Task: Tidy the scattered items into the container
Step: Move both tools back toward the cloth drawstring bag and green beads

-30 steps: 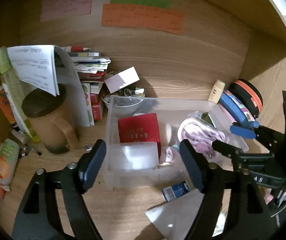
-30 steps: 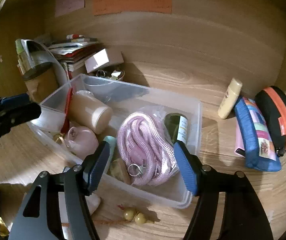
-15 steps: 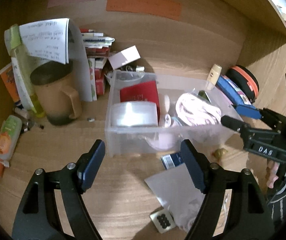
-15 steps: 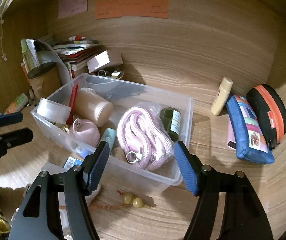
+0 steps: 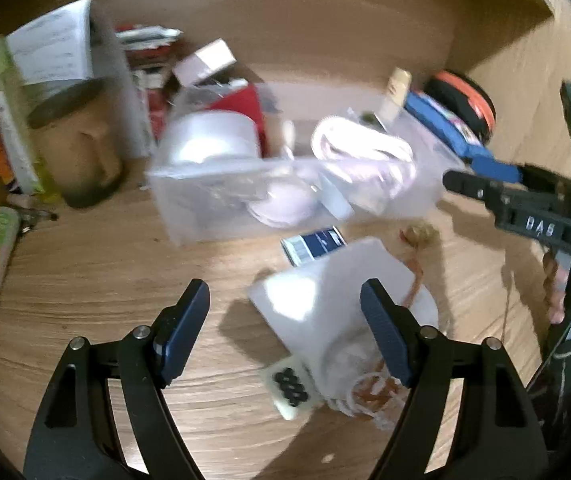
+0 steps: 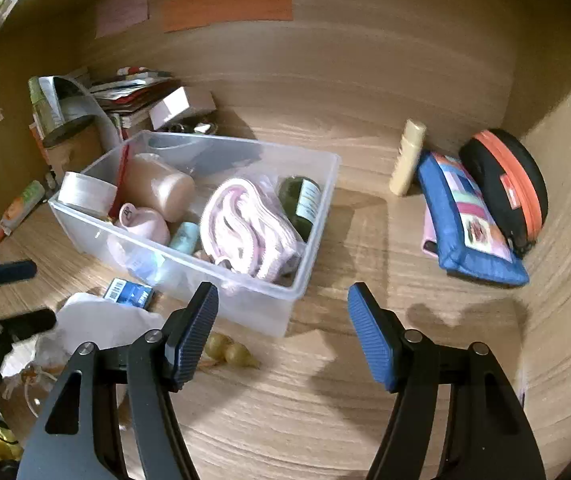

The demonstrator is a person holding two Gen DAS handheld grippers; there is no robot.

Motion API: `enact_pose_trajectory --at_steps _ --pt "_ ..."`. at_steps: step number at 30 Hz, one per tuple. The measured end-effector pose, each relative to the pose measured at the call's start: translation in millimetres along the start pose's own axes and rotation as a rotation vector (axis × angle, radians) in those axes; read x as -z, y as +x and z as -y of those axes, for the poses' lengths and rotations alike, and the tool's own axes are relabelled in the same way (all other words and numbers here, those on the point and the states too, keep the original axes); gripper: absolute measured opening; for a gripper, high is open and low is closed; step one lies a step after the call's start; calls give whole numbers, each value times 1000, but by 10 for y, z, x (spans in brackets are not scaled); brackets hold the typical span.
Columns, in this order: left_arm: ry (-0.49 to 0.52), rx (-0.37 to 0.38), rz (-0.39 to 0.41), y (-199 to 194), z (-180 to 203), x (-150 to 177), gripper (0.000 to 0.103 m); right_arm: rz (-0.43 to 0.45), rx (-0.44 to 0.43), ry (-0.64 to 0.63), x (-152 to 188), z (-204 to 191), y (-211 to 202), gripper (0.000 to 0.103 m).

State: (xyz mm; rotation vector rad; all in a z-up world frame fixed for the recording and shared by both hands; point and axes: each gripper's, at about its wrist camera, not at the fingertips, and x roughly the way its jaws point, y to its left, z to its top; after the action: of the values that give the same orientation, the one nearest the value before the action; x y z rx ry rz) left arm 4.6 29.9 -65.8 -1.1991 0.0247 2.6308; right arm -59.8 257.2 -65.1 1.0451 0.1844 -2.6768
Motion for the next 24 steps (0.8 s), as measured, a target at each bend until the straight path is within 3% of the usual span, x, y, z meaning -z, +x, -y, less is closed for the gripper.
enact_pose_trajectory --at_steps 14,24 --pt "13 93 -115 250 146 67 79 -110 -49 -19 229 -123 274 64" --pt "-3 78 -143 356 153 53 91 -156 -88 -39 242 -258 380 64"
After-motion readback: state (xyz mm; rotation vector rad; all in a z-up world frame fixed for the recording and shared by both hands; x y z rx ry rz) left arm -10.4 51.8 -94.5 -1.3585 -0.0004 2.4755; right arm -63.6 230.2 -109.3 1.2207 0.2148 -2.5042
